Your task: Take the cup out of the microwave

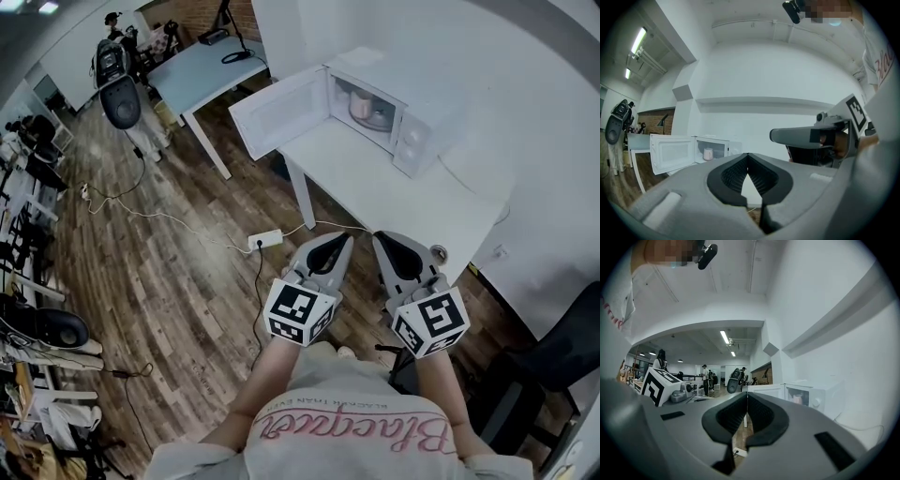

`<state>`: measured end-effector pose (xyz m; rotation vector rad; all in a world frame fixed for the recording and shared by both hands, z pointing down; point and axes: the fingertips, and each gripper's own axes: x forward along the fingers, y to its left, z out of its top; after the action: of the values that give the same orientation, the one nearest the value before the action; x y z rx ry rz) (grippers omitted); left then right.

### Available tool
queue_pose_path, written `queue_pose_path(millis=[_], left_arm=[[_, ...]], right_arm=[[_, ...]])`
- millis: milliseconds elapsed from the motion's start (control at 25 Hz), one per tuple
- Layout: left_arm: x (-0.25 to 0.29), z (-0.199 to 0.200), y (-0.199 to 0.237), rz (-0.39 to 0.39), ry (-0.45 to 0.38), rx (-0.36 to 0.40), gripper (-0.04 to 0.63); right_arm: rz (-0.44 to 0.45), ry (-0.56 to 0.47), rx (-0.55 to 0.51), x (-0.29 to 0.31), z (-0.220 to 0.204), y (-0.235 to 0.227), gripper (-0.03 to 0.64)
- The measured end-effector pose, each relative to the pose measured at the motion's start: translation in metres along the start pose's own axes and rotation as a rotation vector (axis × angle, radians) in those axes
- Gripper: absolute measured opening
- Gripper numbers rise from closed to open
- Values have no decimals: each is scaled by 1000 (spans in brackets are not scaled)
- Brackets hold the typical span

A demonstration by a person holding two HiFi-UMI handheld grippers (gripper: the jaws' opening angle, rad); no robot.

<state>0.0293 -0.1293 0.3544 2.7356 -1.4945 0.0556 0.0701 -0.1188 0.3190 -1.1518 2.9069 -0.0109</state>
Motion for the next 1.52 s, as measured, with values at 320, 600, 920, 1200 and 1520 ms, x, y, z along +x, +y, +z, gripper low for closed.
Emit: queue_pose_path(millis=[320, 600, 920, 1200, 1520], left_arm=[[3, 0, 5, 13, -8, -11, 3], [15, -5, 17, 6, -1, -11, 3], [37, -5, 48, 7, -2, -22, 3], [65, -5, 81, -13, 0, -38, 3], [99, 3, 126, -36, -15, -46, 3]], right_arm=[[18, 2, -10, 5, 0, 0, 12], [-21, -7, -7, 9, -7, -12, 12], [-35, -17, -5, 41, -7, -32, 12], [-41, -1, -12, 78, -10, -46, 12], [-93, 10, -14, 122, -7, -74, 12]])
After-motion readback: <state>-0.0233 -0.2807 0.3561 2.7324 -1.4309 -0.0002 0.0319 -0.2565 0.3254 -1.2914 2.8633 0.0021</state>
